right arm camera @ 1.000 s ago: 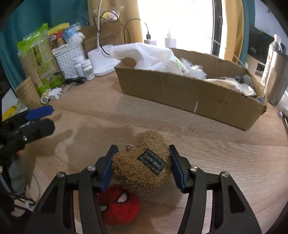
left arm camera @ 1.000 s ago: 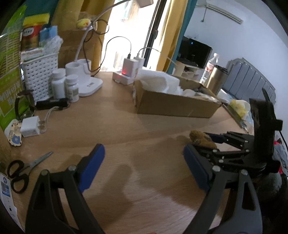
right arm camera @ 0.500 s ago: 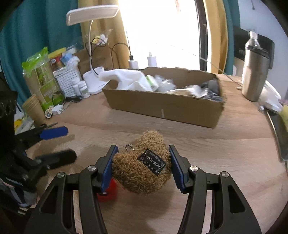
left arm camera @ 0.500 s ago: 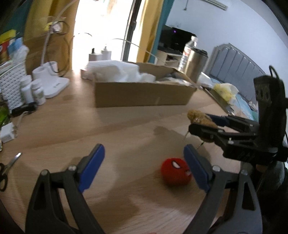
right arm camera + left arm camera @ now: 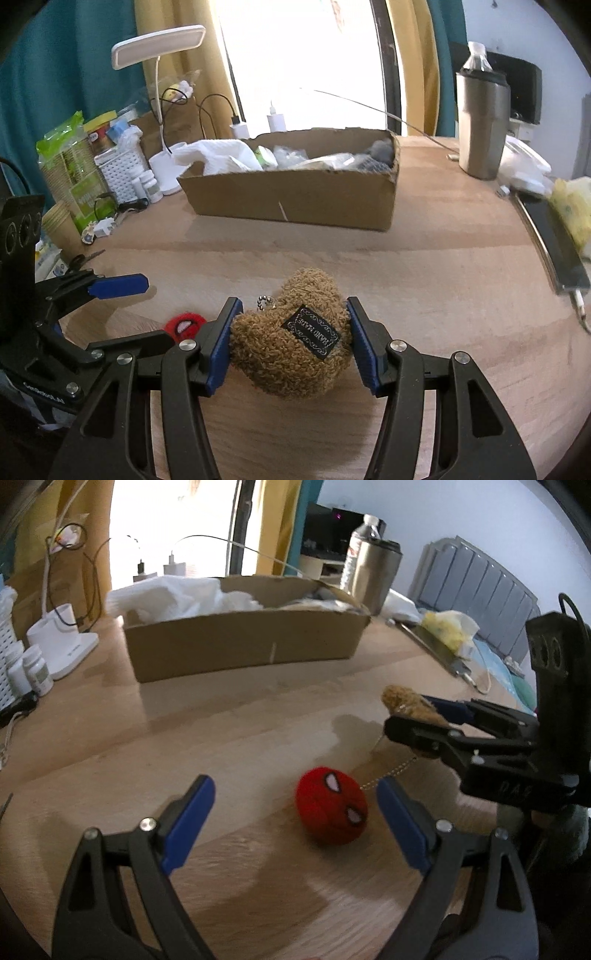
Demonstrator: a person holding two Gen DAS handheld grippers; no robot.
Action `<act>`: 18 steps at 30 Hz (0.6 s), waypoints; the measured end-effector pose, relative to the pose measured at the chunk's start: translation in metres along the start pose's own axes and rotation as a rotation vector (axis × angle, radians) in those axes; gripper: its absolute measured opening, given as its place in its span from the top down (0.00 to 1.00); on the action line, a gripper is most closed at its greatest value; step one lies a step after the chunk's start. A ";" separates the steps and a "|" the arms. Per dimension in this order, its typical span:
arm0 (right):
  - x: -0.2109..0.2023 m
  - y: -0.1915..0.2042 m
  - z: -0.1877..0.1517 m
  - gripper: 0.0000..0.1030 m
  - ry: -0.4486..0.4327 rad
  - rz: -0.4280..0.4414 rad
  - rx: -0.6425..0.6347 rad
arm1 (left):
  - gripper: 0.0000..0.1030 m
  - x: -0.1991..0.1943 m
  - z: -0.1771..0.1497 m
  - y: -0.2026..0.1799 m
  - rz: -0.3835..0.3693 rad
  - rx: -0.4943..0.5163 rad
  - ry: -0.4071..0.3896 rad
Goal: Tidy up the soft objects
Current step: 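Grasp the red Spider-Man plush ball with the left gripper while the right holds the pouch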
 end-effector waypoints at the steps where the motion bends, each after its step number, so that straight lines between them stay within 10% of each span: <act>1: 0.000 -0.001 -0.002 0.42 0.004 0.002 0.001 | 0.12 0.002 0.001 -0.003 -0.003 0.007 0.002; 18: -0.006 -0.015 -0.010 0.23 -0.001 -0.008 -0.010 | 0.12 0.029 0.005 -0.016 0.033 0.074 0.052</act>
Point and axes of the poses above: each gripper's, at about its wrist camera, not at the fingertips, and x roughly the way its jaws point, y to its left, z to its top, the point moved 5 cm from there along x, roughly the way its jaws point, and after that the axes turned 10 degrees about x, right-handed, at the moved point
